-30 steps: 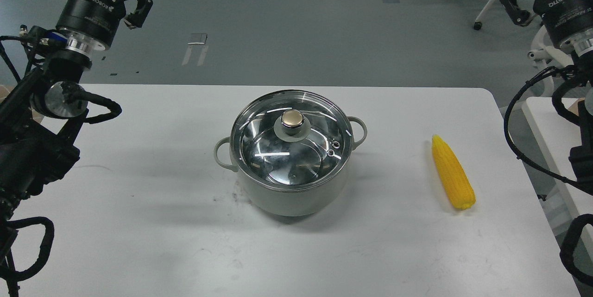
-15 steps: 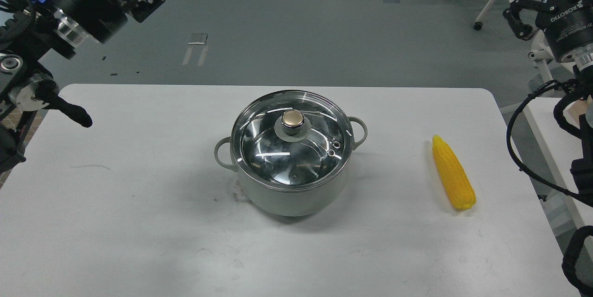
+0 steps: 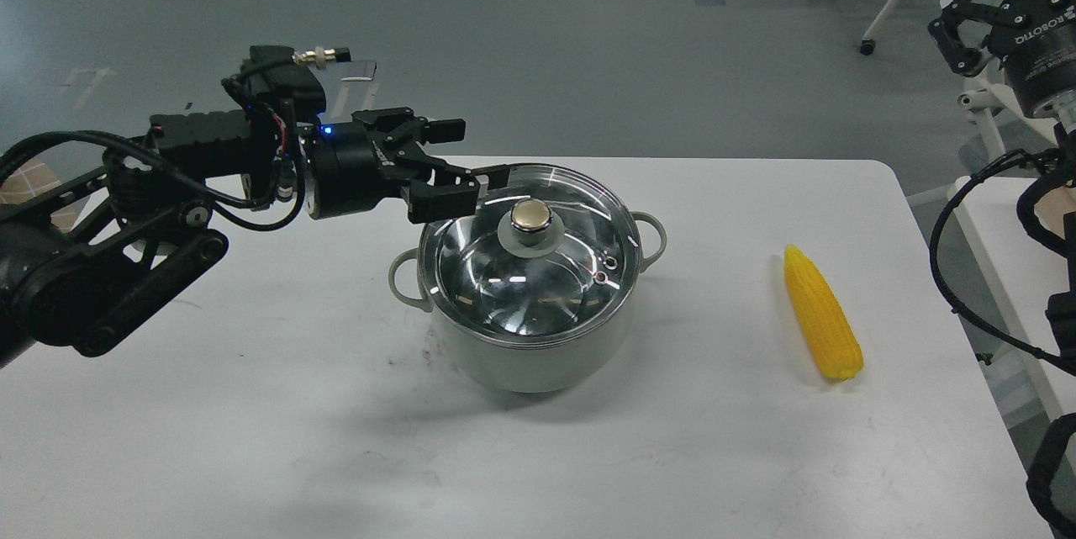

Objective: Open pot and put corn in
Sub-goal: 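Reach the left gripper over the pot and grasp the lid's brass knob, then lift the glass lid with the left gripper and carry it off the pot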

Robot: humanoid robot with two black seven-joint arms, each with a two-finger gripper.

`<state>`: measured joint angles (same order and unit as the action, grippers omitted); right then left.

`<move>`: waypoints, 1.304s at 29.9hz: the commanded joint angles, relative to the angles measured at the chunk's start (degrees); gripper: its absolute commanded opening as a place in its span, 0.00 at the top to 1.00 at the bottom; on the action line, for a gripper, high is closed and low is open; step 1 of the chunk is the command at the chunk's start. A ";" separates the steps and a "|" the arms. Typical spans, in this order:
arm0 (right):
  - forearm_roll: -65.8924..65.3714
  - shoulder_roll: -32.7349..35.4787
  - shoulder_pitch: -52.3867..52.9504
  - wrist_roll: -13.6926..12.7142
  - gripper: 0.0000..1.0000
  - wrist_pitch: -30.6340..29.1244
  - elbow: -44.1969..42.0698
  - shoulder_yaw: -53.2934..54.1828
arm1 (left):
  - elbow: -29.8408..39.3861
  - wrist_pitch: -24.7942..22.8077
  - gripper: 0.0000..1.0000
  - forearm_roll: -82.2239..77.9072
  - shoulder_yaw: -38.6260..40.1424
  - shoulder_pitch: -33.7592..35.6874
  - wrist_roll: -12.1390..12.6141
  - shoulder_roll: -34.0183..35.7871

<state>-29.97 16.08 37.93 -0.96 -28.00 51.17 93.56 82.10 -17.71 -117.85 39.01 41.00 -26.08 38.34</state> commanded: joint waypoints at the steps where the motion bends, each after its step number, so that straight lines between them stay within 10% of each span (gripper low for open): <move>1: 0.08 0.00 -0.13 -0.01 0.00 0.00 -0.01 0.31 | -0.62 2.50 0.19 -2.91 -5.34 2.06 0.15 -1.68; 19: 0.00 0.00 -0.22 -0.01 0.00 0.00 -0.10 0.40 | -4.05 2.77 0.19 -4.94 -7.54 1.36 0.32 -5.56; 26: -0.01 -0.09 -0.22 -0.01 0.00 0.00 -0.10 0.40 | -4.14 3.03 0.54 -4.94 -7.54 1.89 0.32 -6.26; 39: -0.01 -0.09 -0.66 0.16 0.00 0.00 -0.45 0.31 | -3.53 3.03 0.65 -4.50 -7.11 1.71 0.06 -6.00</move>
<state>-29.97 16.00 37.33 -0.79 -28.00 50.71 93.87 78.08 -14.55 -122.61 31.58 42.44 -26.06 32.08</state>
